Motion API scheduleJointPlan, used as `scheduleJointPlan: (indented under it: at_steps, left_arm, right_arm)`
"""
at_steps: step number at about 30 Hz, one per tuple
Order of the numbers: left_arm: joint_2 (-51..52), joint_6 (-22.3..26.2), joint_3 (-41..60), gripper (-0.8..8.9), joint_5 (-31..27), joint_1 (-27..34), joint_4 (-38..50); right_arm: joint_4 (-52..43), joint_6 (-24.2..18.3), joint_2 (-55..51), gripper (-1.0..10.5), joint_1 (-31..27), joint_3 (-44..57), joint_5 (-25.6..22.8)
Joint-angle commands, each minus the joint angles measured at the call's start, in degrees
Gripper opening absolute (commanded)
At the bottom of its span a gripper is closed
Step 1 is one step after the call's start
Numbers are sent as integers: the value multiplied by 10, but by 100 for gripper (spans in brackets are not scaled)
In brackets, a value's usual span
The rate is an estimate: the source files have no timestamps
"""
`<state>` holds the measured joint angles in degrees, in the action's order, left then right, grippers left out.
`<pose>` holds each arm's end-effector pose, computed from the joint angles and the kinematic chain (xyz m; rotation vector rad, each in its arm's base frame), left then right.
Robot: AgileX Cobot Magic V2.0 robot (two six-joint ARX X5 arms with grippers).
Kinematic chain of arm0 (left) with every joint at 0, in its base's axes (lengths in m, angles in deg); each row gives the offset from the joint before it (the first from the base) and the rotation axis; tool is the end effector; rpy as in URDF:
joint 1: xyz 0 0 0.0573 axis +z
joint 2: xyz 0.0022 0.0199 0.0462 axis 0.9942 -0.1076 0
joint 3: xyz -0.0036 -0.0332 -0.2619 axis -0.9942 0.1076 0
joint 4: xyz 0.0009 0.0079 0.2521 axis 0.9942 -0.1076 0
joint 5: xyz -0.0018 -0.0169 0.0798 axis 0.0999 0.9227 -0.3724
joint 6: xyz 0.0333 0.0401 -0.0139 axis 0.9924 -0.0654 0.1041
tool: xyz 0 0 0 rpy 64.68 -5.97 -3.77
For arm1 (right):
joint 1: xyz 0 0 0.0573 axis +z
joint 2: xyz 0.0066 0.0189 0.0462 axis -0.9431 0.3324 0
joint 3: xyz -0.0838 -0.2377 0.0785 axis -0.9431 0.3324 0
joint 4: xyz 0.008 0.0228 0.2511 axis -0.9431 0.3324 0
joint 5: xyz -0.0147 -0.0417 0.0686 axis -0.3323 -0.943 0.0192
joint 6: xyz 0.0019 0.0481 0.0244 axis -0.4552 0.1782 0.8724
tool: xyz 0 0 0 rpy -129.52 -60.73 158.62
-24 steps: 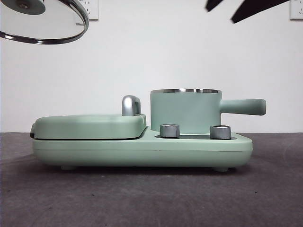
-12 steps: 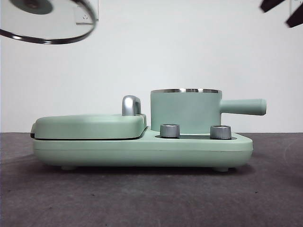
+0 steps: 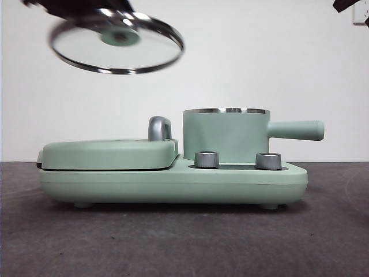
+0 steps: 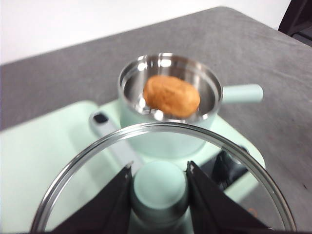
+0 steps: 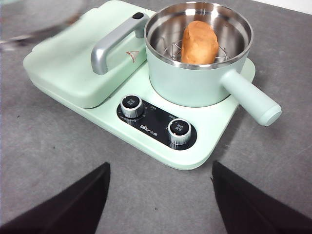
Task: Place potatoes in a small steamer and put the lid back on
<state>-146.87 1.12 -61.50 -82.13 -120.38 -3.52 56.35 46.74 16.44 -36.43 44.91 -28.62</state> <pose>0.1981 -0.1479 0.3192 0.0745 0.3642 -0.6486 0.0967 0.0662 0.3027 -0.0648 0.5135 0.5719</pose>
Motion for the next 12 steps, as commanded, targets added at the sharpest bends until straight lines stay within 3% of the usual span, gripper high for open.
scheduleJointPlan:
  at_steps: [1,7,12]
  left_arm:
    - [-43,17,-26,13,0,-7,74]
    - [-141,55,-71,13,0,-8,158]
    - [-228,79,-143,13,1,-9,179]
  right_arm:
    - [-4,2,2,322,5,-2,-1]
    - [-4,1,2,322,5,-2,-1]
    - [-3,0,2,322,5,-2,-1]
